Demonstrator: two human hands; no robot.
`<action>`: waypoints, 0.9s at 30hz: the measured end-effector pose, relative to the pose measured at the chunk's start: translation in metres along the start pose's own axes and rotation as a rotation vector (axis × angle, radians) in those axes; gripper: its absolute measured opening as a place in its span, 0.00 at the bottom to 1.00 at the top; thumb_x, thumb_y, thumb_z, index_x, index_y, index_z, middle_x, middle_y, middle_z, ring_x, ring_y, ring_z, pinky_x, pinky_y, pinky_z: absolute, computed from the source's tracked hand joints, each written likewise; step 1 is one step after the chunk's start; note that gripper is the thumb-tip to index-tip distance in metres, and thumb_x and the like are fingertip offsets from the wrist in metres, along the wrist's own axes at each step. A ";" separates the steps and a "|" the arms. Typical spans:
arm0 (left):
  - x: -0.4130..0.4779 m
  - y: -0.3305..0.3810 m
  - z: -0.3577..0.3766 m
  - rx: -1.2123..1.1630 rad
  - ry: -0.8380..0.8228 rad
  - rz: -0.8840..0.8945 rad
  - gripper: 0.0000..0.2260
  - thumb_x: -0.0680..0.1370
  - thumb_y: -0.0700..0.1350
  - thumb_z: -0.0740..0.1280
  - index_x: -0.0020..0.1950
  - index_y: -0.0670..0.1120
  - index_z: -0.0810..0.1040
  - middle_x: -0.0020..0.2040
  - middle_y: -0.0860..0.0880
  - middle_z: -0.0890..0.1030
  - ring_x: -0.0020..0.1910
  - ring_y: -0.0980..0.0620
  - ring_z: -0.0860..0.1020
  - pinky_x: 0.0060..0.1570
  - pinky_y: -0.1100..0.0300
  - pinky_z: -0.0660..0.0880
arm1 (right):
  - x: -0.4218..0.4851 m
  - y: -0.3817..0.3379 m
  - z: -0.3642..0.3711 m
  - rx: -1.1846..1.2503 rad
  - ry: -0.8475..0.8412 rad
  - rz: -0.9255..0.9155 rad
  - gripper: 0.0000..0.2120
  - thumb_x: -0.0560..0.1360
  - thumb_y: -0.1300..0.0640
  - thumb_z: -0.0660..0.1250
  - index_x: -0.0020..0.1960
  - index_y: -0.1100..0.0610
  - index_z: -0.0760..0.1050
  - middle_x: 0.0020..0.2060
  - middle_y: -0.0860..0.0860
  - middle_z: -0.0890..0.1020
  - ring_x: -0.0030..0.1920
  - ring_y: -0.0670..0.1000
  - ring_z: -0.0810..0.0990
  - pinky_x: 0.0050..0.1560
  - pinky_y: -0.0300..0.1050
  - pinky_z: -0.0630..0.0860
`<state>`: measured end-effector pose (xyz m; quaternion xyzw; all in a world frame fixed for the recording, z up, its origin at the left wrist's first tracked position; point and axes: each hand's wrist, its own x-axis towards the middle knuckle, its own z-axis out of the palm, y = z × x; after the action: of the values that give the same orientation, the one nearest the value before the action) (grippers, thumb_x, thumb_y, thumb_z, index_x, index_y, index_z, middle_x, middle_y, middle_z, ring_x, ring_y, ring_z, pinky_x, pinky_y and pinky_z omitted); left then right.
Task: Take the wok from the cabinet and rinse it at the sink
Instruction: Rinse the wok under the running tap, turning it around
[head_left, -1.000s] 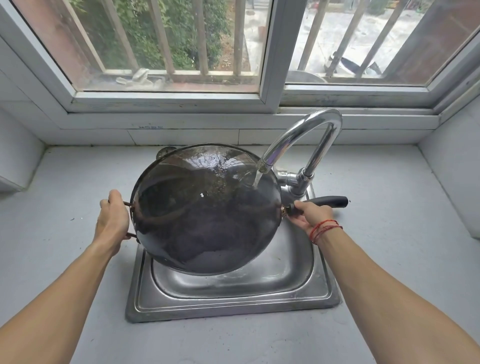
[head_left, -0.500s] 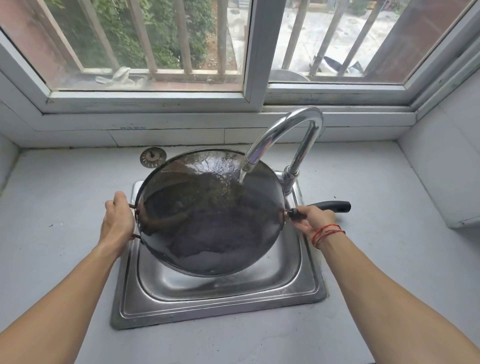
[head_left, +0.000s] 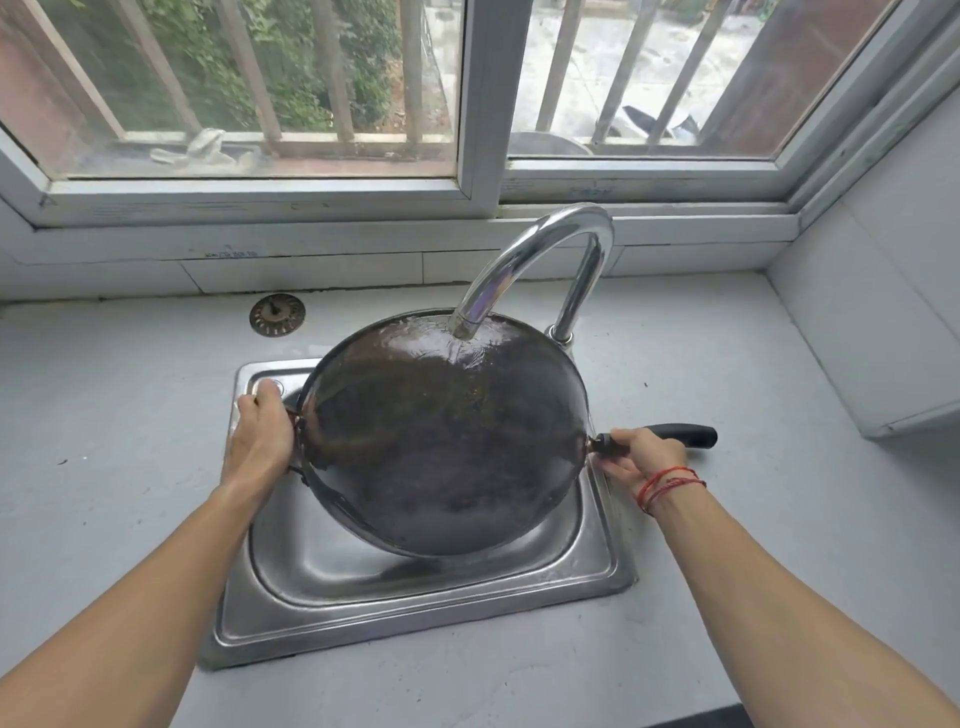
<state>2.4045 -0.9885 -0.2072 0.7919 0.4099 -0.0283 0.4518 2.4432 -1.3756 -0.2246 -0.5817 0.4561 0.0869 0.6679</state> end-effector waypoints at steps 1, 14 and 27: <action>0.001 -0.001 0.001 -0.006 -0.004 -0.003 0.28 0.80 0.58 0.44 0.69 0.44 0.69 0.66 0.40 0.72 0.63 0.38 0.71 0.61 0.43 0.66 | 0.001 0.001 -0.001 -0.006 -0.001 -0.001 0.04 0.74 0.73 0.65 0.42 0.68 0.74 0.37 0.62 0.81 0.42 0.60 0.83 0.48 0.59 0.81; -0.005 0.007 0.010 -0.015 0.010 0.055 0.16 0.84 0.50 0.46 0.55 0.43 0.69 0.45 0.47 0.68 0.50 0.46 0.66 0.50 0.53 0.61 | 0.003 0.001 -0.005 -0.019 0.010 -0.002 0.04 0.74 0.74 0.64 0.42 0.69 0.75 0.36 0.62 0.80 0.42 0.60 0.82 0.48 0.59 0.81; 0.007 -0.004 0.007 0.010 0.000 0.016 0.24 0.81 0.56 0.45 0.64 0.43 0.71 0.60 0.40 0.75 0.58 0.39 0.71 0.53 0.48 0.64 | 0.002 0.000 0.001 -0.017 0.011 -0.007 0.03 0.74 0.73 0.65 0.43 0.68 0.74 0.37 0.62 0.81 0.41 0.59 0.83 0.46 0.58 0.81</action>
<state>2.4088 -0.9884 -0.2175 0.7974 0.4033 -0.0265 0.4481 2.4448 -1.3759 -0.2260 -0.5894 0.4567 0.0851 0.6609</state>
